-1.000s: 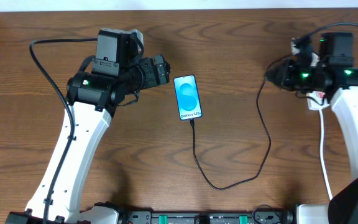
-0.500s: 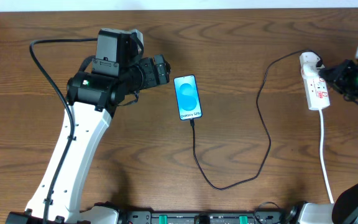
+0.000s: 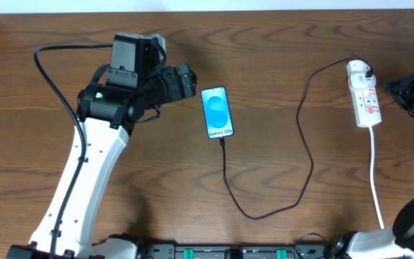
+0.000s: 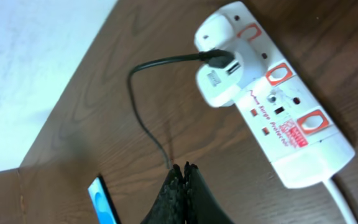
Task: Plug charger to phone and switch on socket
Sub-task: 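Position the right gripper over the orange switch beside the charger plug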
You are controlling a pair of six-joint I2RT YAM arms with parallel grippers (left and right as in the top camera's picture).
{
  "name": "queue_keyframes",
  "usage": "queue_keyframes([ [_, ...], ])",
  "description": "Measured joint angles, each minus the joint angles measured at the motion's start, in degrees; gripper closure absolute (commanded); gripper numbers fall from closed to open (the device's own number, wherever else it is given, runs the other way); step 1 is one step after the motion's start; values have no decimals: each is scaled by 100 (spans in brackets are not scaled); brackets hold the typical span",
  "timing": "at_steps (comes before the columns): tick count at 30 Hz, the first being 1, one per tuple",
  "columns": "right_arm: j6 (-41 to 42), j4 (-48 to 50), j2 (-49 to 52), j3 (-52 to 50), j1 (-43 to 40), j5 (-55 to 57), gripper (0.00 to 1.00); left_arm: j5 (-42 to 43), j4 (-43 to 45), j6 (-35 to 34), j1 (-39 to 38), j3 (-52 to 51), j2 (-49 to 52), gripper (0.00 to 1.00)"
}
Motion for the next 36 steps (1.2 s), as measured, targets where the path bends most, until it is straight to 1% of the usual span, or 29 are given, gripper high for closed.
queue_keyframes([
  [13, 245, 1117, 1296, 9, -133, -4, 99, 0, -2, 0, 0, 0, 0, 7],
  [16, 275, 1246, 1502, 9, -173, 22, 99, 0, -2, 0, 0, 0, 0, 7],
  [25, 286, 1493, 1593, 11, -354, 90, 99, 0, -2, 0, 0, 0, 0, 7],
  [36, 286, 1615, 1606, 11, -369, 232, 99, 0, -2, 2, 0, 0, 0, 7],
])
